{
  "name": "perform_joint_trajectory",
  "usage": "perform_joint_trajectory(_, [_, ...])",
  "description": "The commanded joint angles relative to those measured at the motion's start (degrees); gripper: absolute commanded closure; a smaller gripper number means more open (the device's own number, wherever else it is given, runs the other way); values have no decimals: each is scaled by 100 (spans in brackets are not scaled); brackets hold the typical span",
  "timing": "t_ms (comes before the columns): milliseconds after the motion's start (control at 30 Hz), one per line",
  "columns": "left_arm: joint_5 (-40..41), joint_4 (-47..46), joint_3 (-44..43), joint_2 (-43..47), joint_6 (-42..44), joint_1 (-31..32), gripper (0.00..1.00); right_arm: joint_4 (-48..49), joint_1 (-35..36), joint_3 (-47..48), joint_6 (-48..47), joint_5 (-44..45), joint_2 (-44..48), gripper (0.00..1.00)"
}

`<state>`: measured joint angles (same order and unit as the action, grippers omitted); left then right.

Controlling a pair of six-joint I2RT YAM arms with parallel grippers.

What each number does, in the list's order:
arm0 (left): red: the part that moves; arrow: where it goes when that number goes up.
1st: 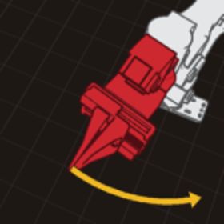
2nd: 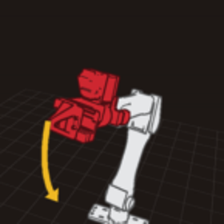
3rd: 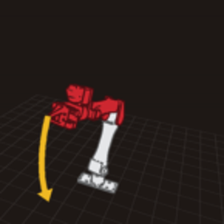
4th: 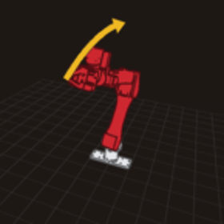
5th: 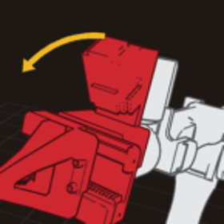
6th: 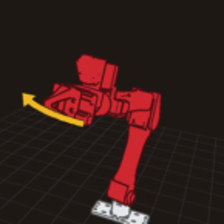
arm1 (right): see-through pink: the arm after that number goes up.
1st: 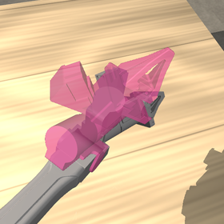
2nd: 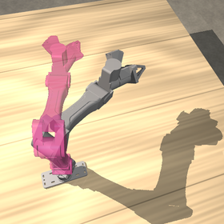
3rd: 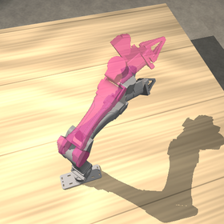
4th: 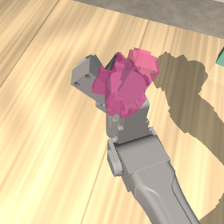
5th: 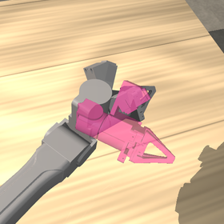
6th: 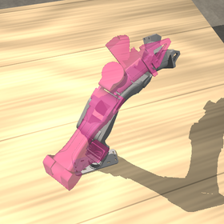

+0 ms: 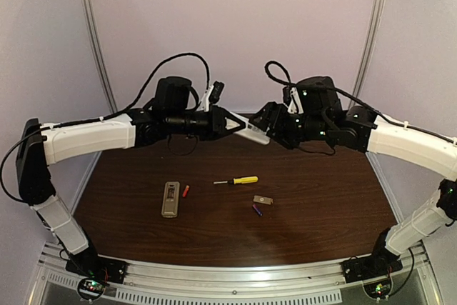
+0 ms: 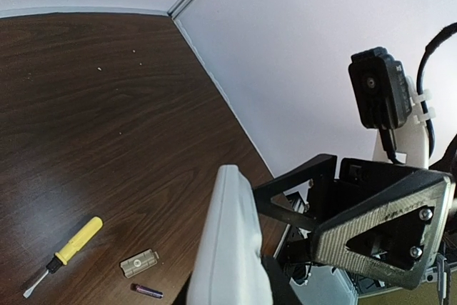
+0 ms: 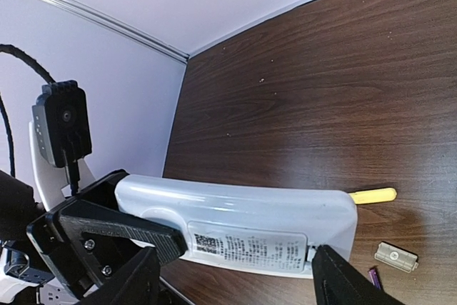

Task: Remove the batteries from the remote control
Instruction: Remove the battery cover from the remote control.

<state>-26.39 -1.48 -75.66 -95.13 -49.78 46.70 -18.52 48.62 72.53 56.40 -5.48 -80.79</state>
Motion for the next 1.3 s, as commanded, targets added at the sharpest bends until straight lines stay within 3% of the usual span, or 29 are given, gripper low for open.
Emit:
perform_joint_trajectory(0, [-714, -996, -111, 351, 34, 225, 100, 787, 57, -151, -112, -756, -112, 25])
perform_joint_trajectory(1267, [-1020, -688, -405, 678, 495, 226, 100, 2414, 16, -424, -400, -1726, 320, 24])
